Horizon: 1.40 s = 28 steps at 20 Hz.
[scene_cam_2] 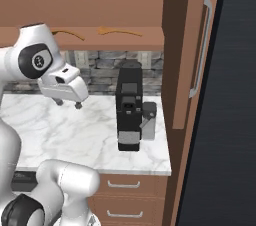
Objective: Organize the utensils by type. Pick up the wooden spoons from the counter and place them in the open cabinet. Then pick up the metallic utensils from the counter and place them in the open drawer.
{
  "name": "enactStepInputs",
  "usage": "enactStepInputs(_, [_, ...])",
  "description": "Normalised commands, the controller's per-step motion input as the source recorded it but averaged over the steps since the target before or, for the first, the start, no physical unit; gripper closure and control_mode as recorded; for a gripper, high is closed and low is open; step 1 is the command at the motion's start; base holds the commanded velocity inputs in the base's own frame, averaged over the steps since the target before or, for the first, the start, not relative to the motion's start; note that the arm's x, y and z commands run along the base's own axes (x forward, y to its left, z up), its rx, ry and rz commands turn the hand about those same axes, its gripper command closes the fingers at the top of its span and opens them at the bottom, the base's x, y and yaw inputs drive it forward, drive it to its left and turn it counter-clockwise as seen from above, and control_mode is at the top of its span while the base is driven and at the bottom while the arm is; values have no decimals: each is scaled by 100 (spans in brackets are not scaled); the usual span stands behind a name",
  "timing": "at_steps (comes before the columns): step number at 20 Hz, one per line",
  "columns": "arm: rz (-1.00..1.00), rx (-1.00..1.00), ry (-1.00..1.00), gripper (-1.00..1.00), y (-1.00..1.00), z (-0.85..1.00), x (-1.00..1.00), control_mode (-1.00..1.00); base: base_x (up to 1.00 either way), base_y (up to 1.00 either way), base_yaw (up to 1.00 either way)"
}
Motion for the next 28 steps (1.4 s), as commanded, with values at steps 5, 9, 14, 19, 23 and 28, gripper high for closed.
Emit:
enactStepInputs(5, [-12, 15, 0, -100, 18, -43, -22, -100, 0, 0, 0])
enactStepInputs(9, [-2, 7, 0, -100, 5, -19, -7, -100, 0, 0, 0])
enactStepInputs(14, [0, 0, 0, -100, 0, 0, 0, -100, 0, 0, 0])
enactStepInputs(19, [0, 0, -1, -100, 0, -7, -29, 100, -37, 0, 0])
enactStepInputs(23, [0, 0, 0, -100, 0, 0, 0, 100, -93, -5, -2])
enactStepInputs(28, [0, 0, 0, -100, 0, 0, 0, 100, -85, -10, -33])
